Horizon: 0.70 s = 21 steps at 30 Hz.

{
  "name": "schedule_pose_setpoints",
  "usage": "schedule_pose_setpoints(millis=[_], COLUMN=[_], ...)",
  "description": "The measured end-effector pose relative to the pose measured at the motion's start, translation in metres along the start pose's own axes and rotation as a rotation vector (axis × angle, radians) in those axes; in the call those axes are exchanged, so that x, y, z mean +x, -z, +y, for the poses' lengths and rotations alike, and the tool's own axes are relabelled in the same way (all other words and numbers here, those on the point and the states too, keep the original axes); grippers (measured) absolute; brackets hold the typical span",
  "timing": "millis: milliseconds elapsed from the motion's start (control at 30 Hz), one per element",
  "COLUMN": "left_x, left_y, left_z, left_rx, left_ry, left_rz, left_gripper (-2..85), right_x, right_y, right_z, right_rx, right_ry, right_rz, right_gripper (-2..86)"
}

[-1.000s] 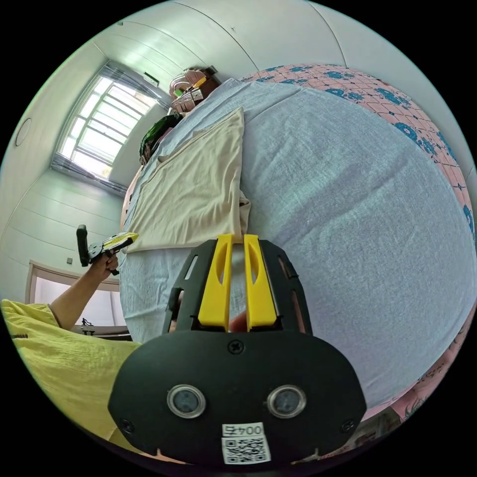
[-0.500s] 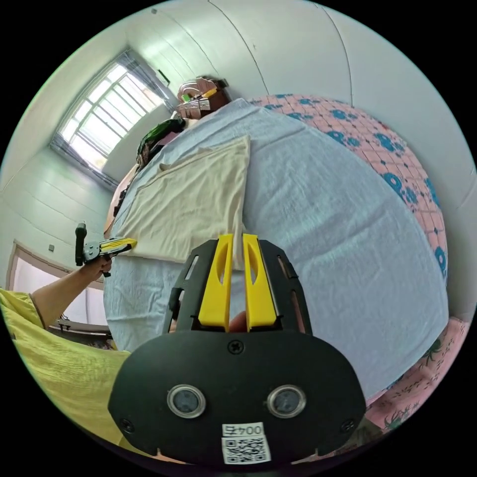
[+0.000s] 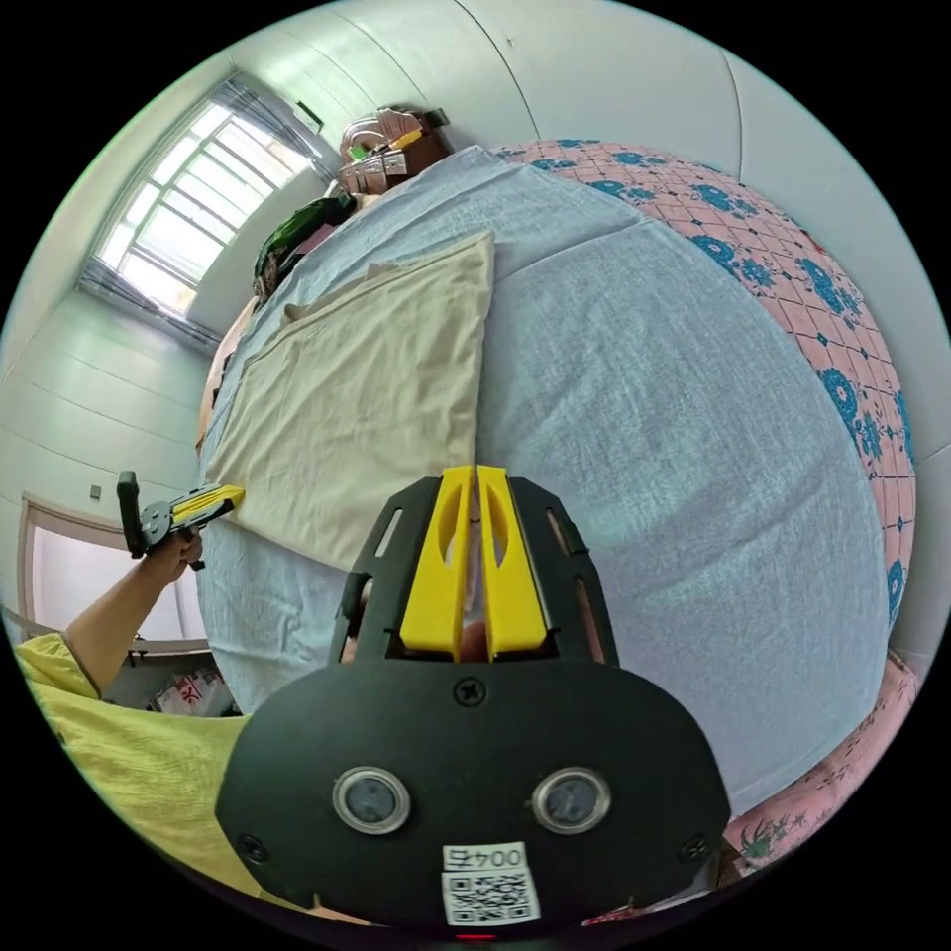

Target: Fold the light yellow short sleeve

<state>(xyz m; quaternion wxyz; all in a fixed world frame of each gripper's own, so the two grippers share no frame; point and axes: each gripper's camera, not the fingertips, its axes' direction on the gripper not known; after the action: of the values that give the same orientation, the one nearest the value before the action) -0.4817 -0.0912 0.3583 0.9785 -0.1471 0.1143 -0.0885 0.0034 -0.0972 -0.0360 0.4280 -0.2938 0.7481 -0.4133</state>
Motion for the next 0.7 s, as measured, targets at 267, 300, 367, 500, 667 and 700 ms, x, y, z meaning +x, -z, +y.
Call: schedule_pose_setpoints(millis=[267, 300, 367, 500, 667, 700], left_x=[0.019, 0.02, 0.028, 0.039, 0.054, 0.056], left_y=[0.011, 0.012, 0.016, 0.023, 0.035, 0.036], left_z=[-0.029, -0.031, -0.041, -0.053, -0.069, -0.071], left_rx=[0.006, 0.004, -0.004, 0.001, 0.018, 0.019], left_ry=[0.005, 0.004, -0.001, 0.002, 0.018, 0.016], left_rz=[0.019, 0.018, 0.016, 0.014, 0.033, 0.033], left_gripper=[0.3, 0.3, 0.3, 0.3, 0.4, 0.4], right_x=[-0.014, -0.019, -0.031, -0.027, 0.005, 0.006], right_y=[0.02, 0.017, 0.004, -0.018, 0.014, 0.018], right_z=[-0.005, -0.008, -0.022, -0.032, -0.019, -0.016], right_rx=[0.103, 0.093, 0.044, -0.046, 0.056, 0.069], right_ry=[0.015, 0.033, 0.061, 0.05, -0.068, -0.069], right_rz=[0.014, 0.024, 0.061, 0.178, 0.054, 0.026], right_gripper=[5.8, 6.4, 6.3, 0.8, 0.3, 0.5])
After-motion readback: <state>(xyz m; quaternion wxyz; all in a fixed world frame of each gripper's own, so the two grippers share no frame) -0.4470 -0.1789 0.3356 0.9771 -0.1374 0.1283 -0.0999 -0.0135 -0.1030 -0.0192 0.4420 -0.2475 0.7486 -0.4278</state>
